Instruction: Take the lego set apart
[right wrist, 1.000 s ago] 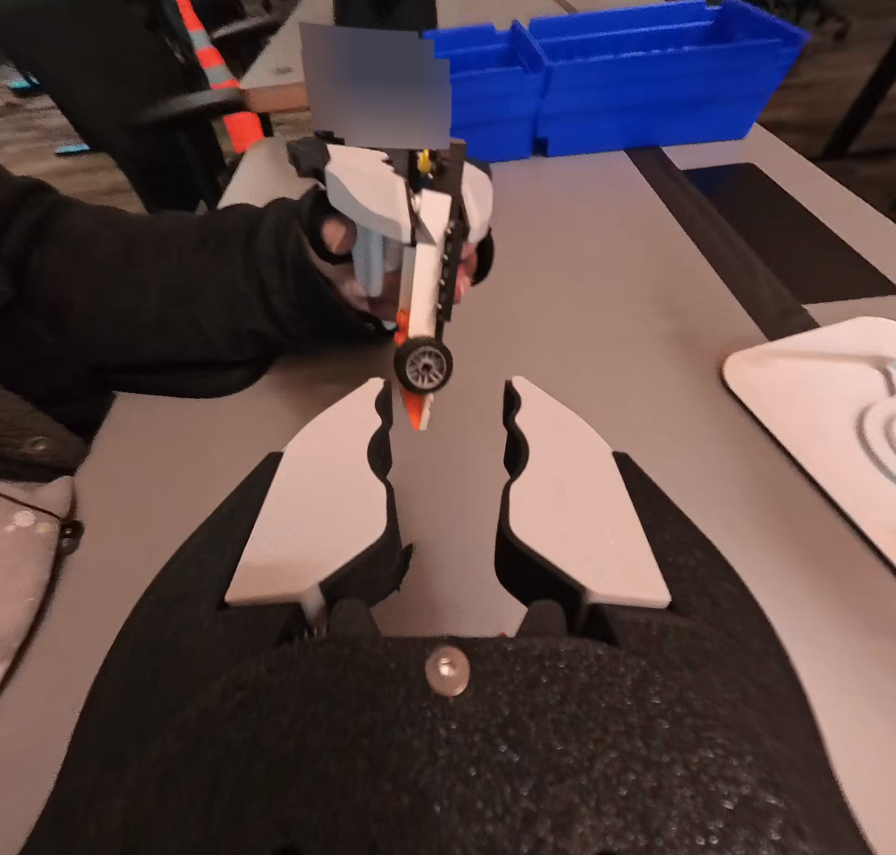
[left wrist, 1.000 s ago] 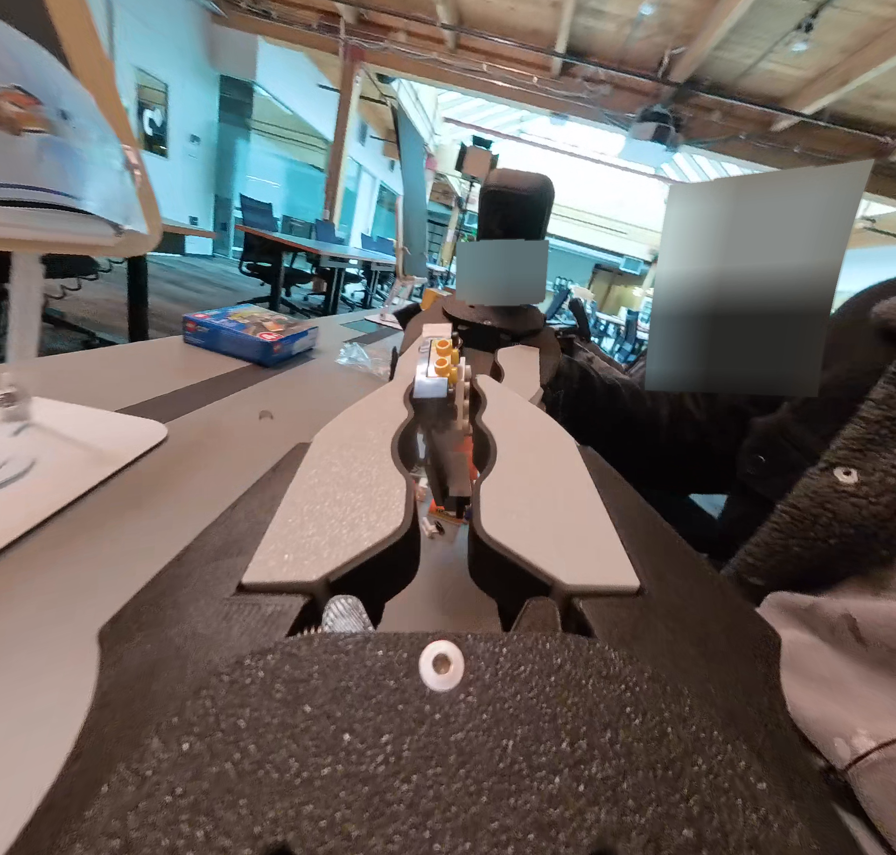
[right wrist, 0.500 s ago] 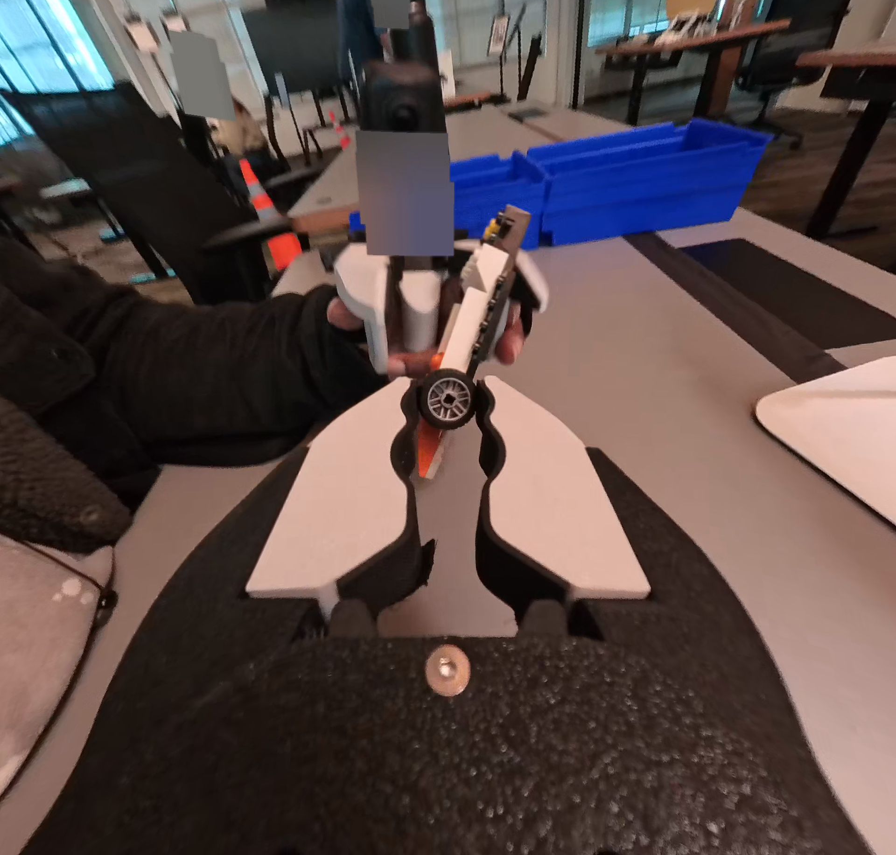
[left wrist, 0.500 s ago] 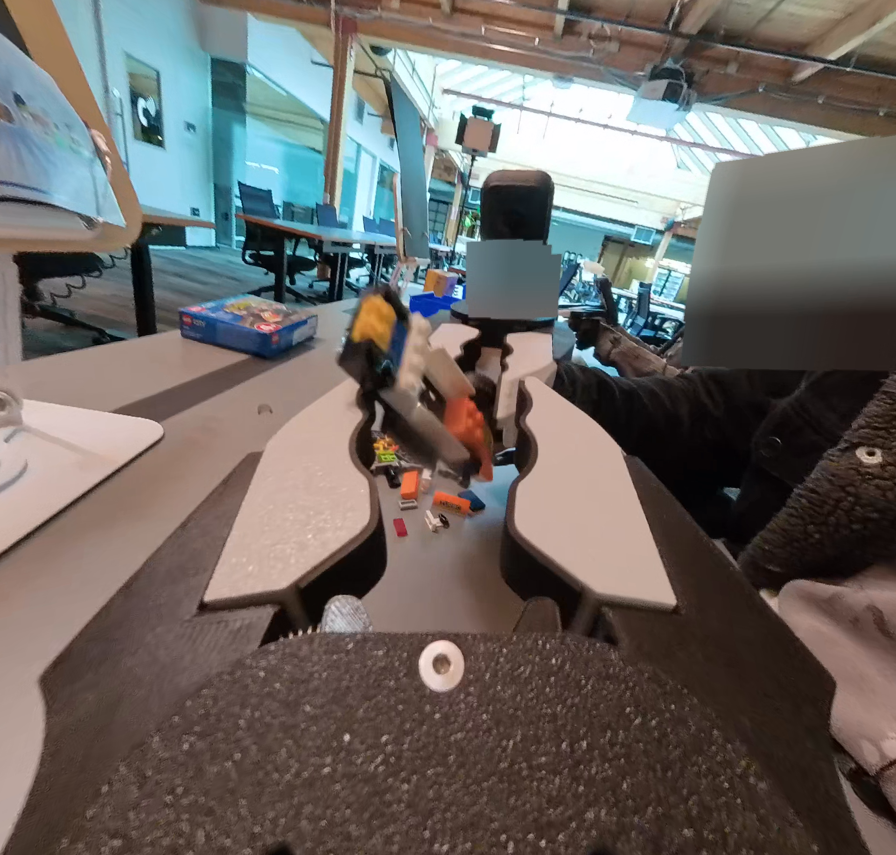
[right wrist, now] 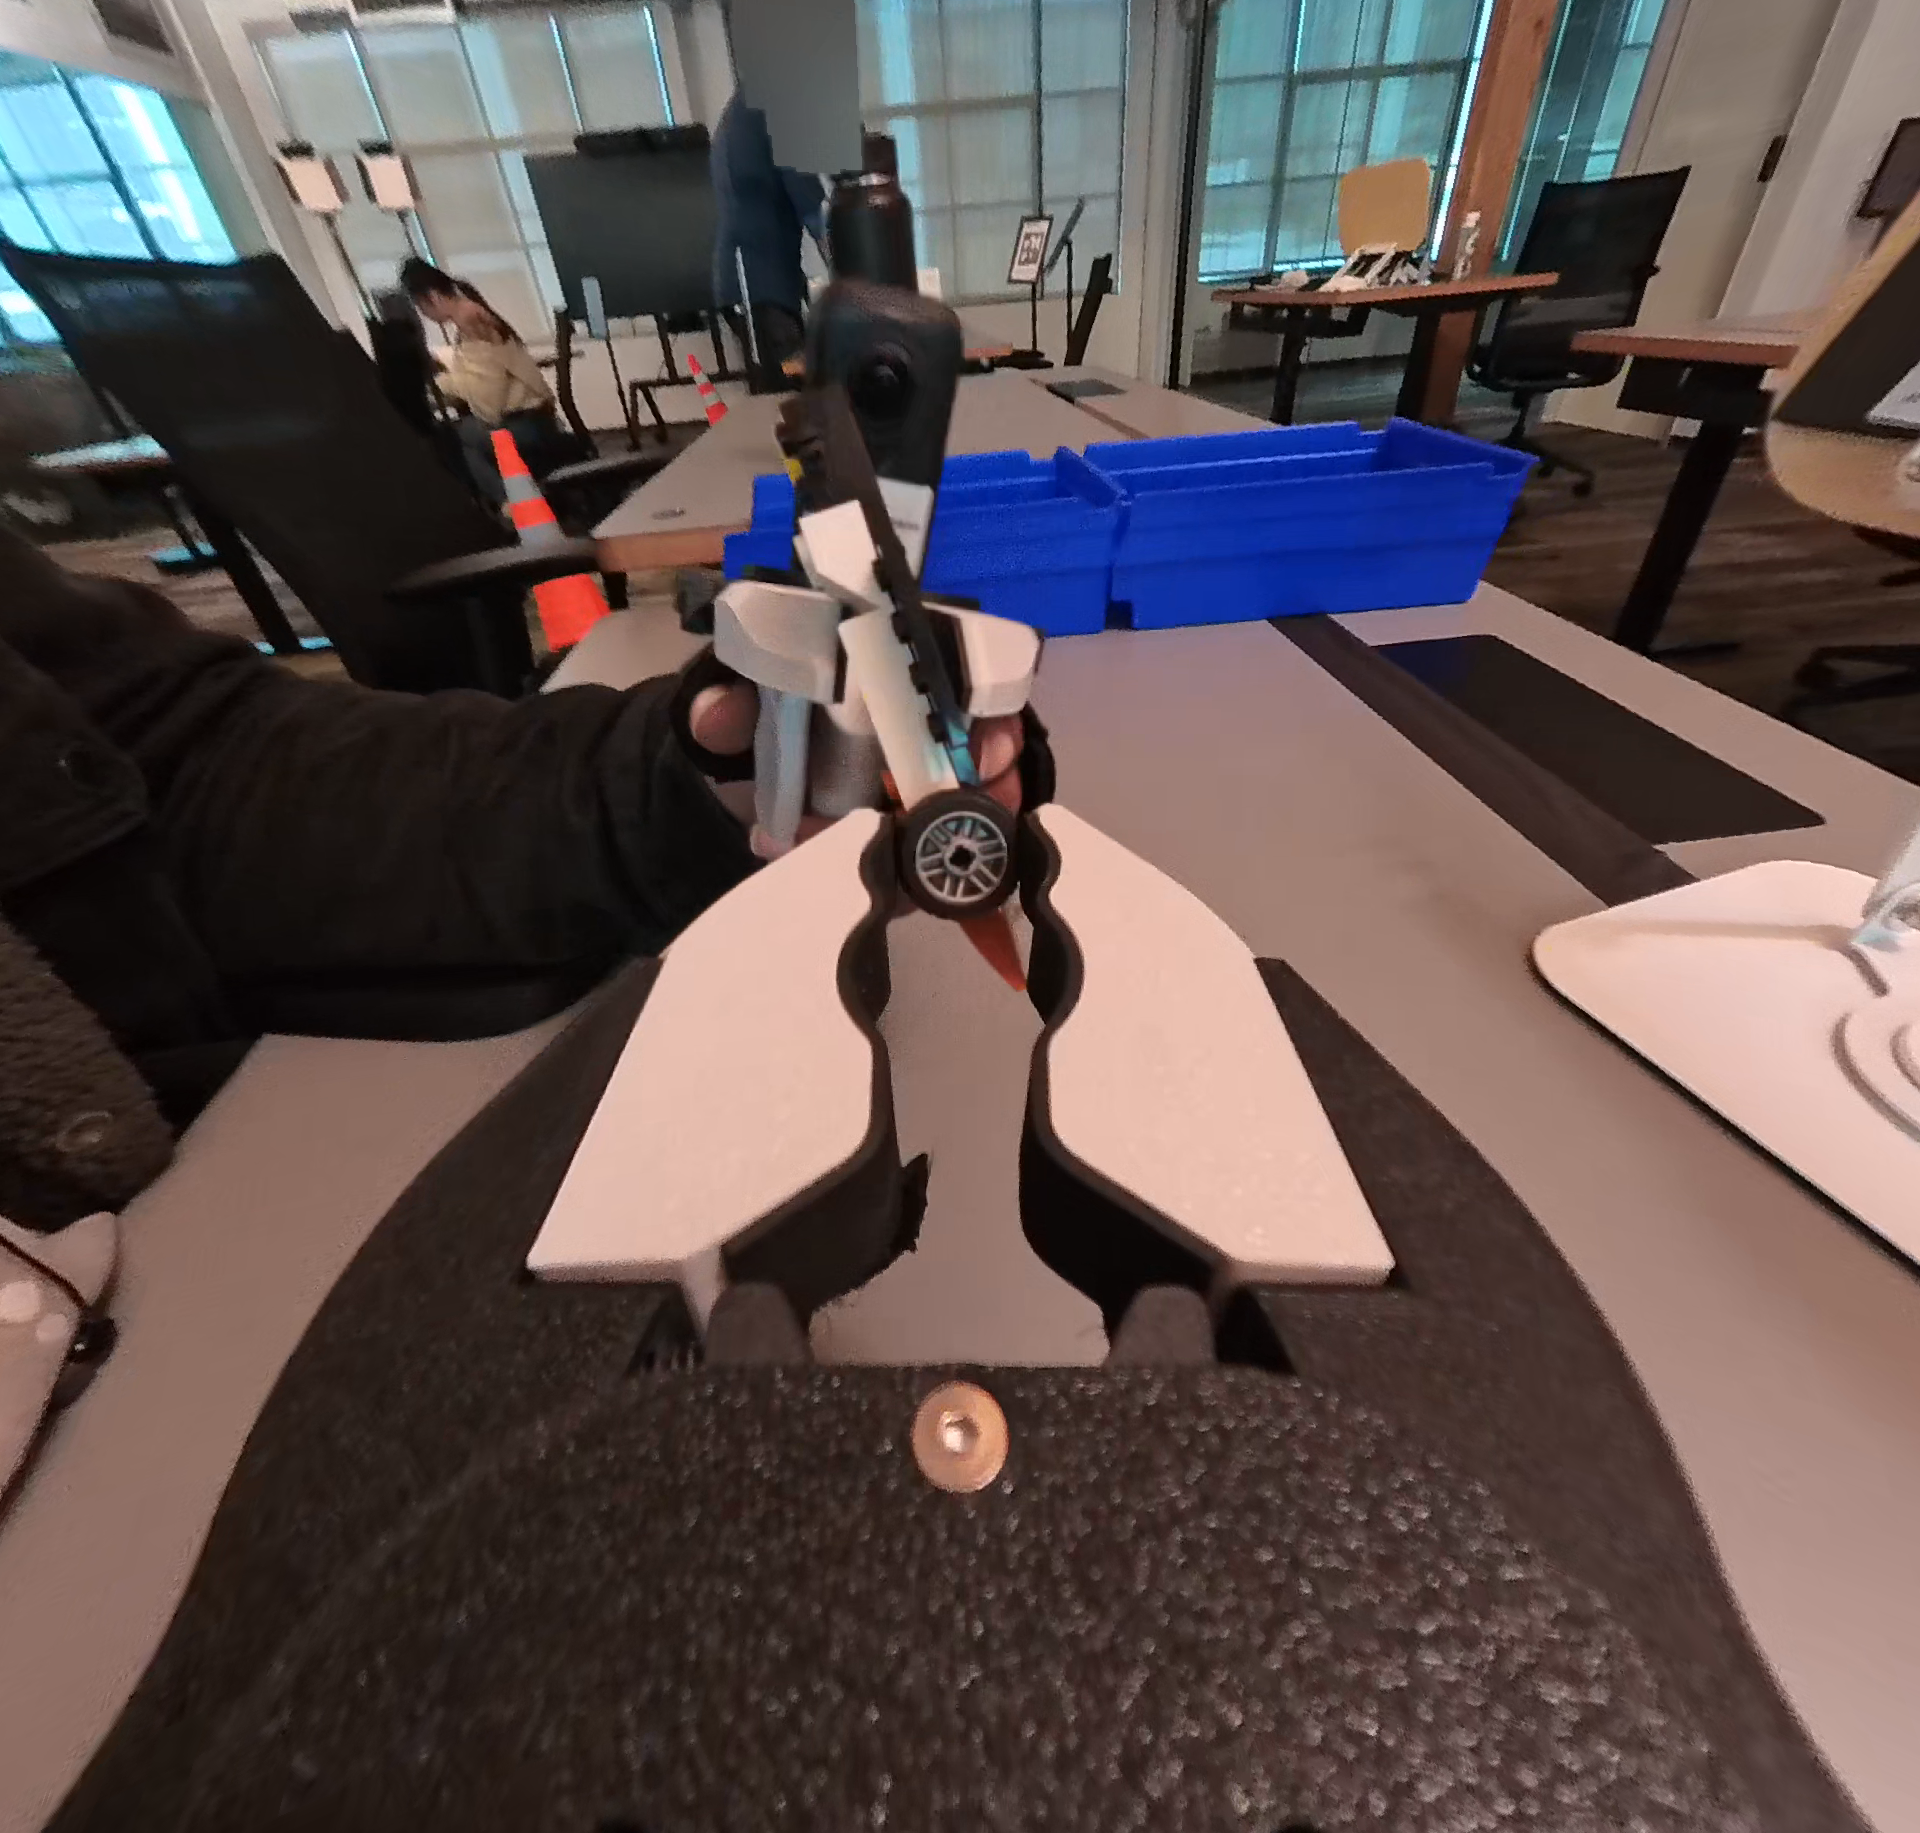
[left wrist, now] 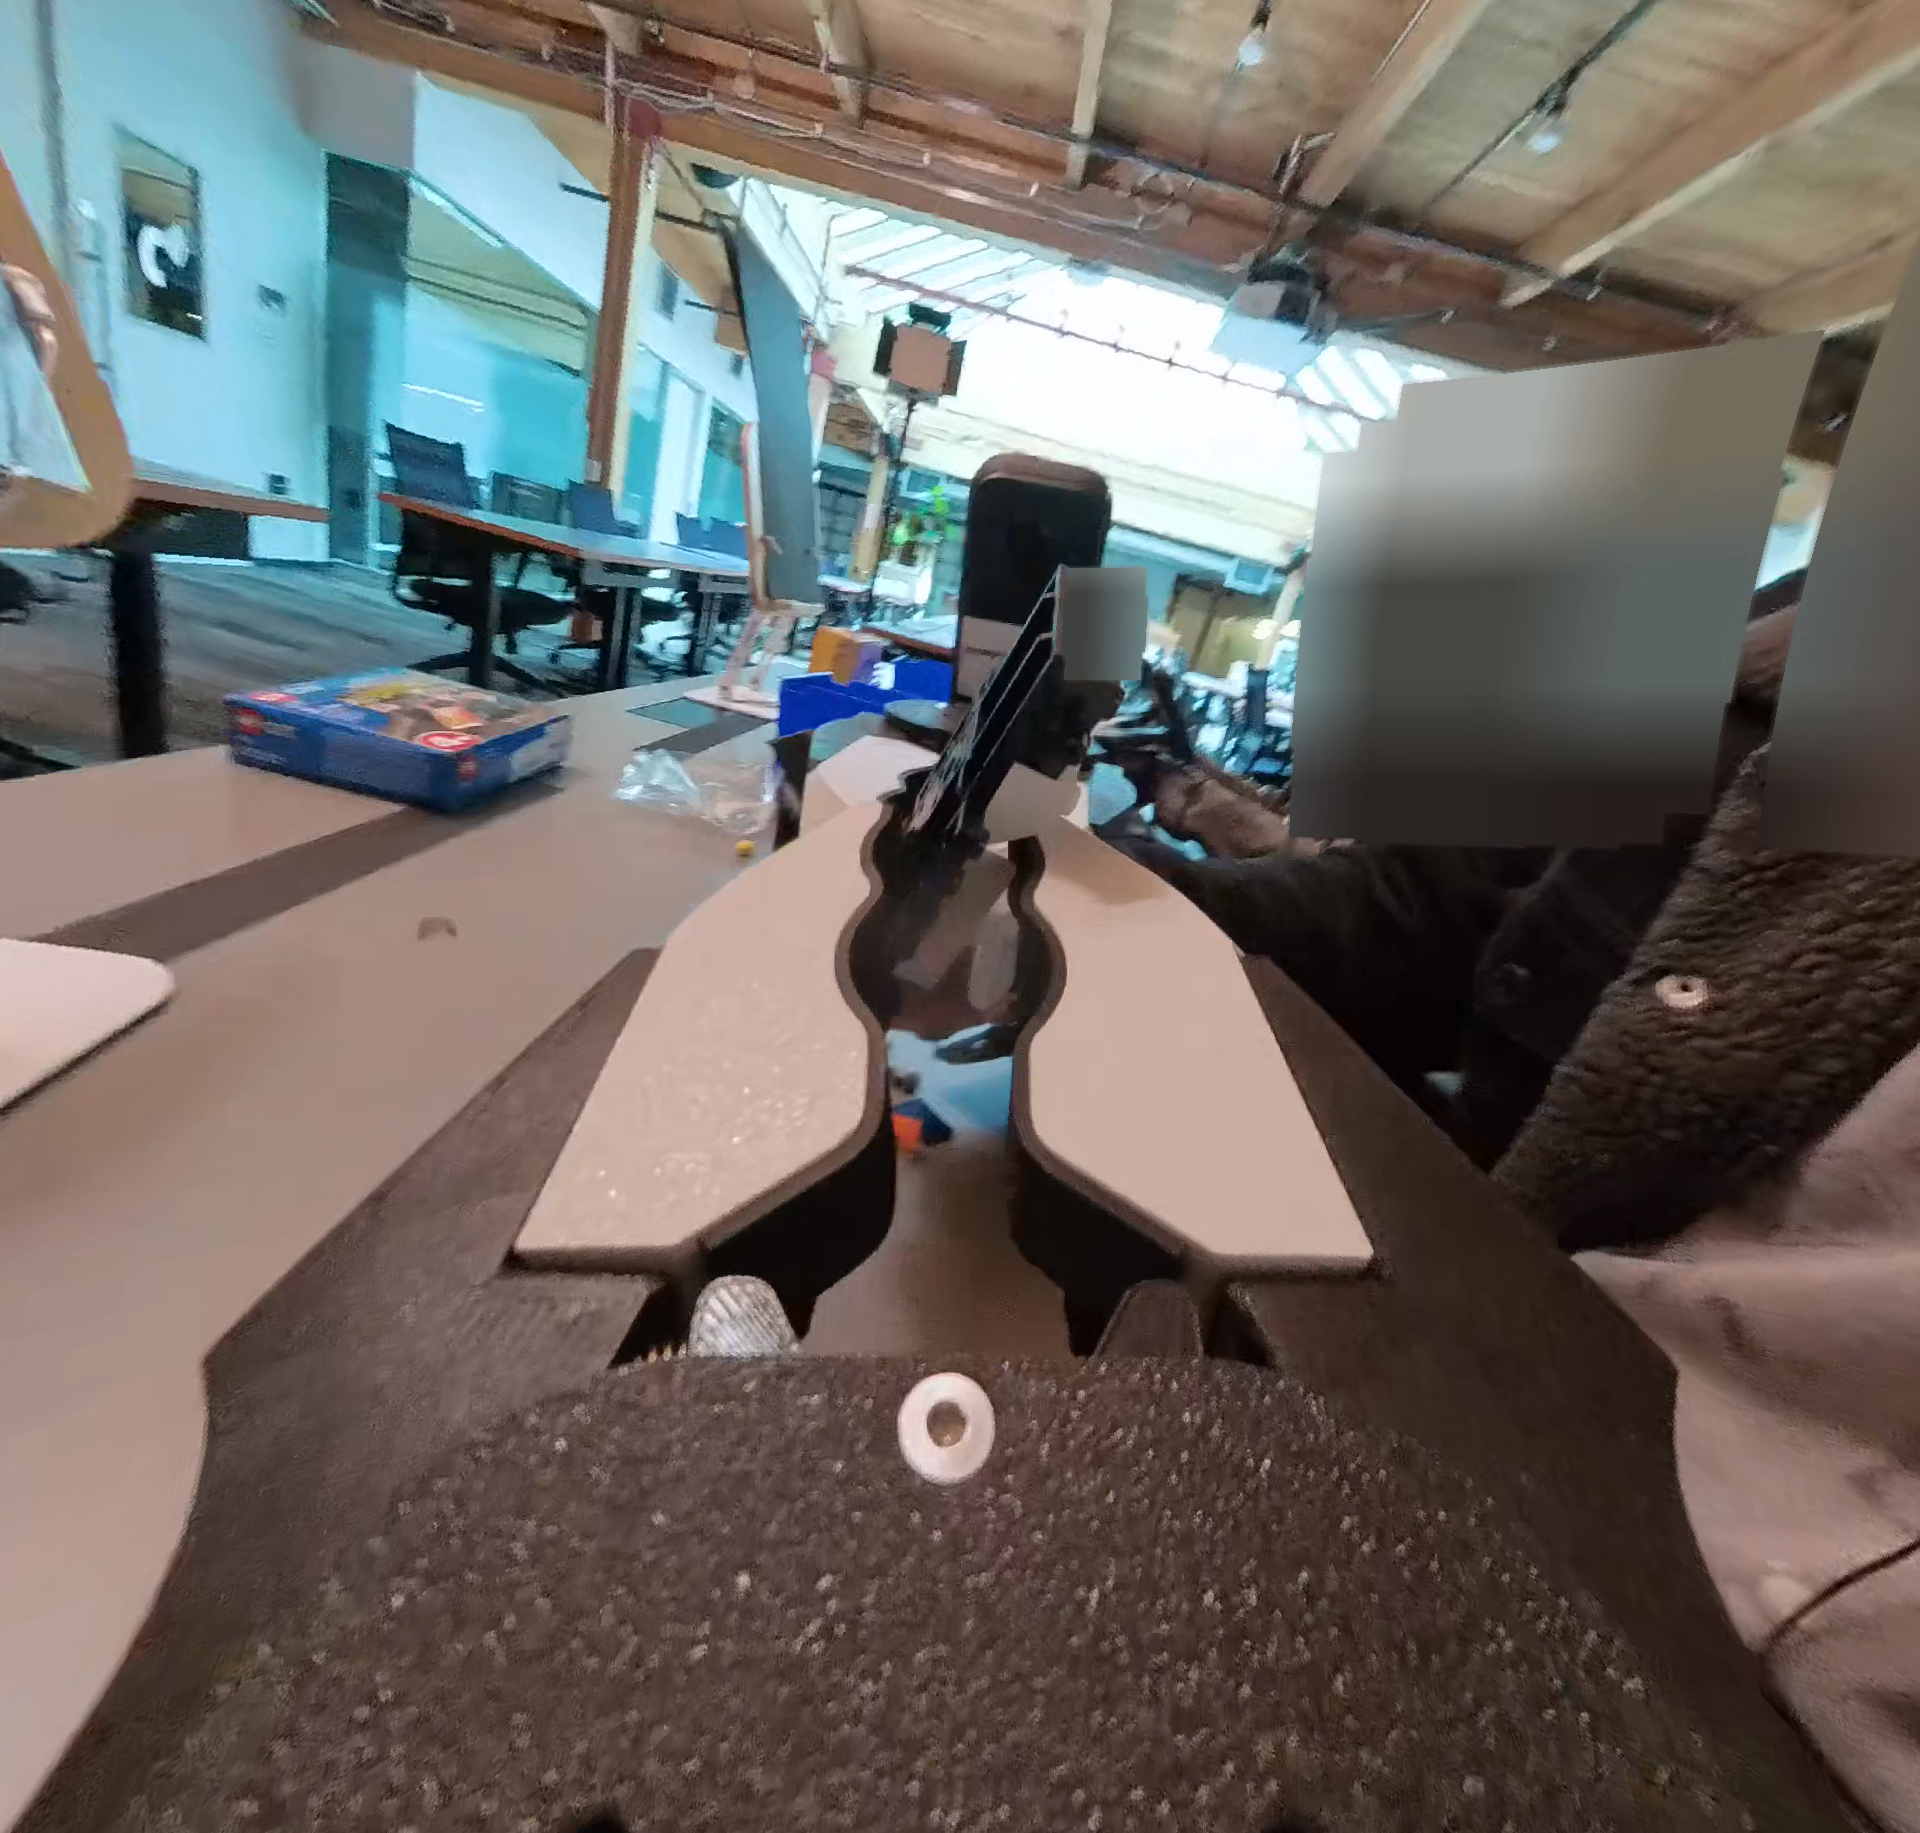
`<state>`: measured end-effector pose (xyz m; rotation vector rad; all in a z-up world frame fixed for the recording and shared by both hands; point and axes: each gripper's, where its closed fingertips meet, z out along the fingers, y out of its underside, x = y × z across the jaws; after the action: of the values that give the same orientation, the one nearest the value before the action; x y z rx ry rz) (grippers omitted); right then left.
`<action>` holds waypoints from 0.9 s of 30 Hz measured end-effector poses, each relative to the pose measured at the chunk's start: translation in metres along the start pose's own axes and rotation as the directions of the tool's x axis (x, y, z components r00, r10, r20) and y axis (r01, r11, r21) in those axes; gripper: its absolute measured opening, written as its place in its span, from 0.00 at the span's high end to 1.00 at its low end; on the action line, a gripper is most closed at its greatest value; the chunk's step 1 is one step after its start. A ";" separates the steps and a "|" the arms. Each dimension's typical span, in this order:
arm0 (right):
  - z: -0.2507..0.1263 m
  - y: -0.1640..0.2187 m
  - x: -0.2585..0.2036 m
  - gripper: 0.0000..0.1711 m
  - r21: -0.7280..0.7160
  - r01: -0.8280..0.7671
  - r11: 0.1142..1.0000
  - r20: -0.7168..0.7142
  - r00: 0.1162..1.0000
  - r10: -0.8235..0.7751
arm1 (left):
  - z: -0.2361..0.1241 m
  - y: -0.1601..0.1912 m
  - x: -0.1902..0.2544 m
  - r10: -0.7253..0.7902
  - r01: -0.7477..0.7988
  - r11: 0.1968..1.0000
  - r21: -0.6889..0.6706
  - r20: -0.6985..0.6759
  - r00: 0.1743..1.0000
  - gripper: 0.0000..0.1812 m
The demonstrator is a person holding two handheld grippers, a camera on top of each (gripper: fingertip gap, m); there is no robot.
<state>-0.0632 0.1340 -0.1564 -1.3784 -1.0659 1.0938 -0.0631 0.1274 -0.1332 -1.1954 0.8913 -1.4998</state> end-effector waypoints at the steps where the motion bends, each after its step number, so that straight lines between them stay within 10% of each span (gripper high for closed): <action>1: 0.001 0.002 0.000 0.87 -0.012 0.012 1.000 -0.007 1.000 -0.012 | 0.000 0.003 -0.003 0.035 -0.035 0.999 -0.025 0.026 0.999 0.90; 13: 0.004 0.010 -0.007 0.87 -0.080 0.043 0.996 0.011 0.999 -0.042 | -0.003 0.025 -0.003 0.270 -0.238 0.919 -0.314 0.059 0.961 0.91; 21: 0.004 -0.008 -0.015 0.88 0.041 -0.018 0.999 0.059 0.998 0.015 | -0.010 0.016 0.003 0.174 -0.166 0.958 -0.235 0.012 0.985 0.91; 24: -0.071 -0.083 0.019 0.88 0.383 -0.104 0.918 0.015 0.994 0.106 | -0.051 -0.011 -0.022 0.128 -0.109 0.984 -0.140 0.132 0.983 0.92; 27: -0.086 -0.081 0.029 0.87 0.302 0.034 0.953 -0.122 0.993 0.004 | -0.043 -0.003 -0.026 0.147 -0.120 0.976 -0.182 0.141 0.979 0.91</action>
<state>0.0238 0.1516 -0.0726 -1.1719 -0.7815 1.0970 -0.1049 0.1517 -0.1470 -1.3296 0.9916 -1.2244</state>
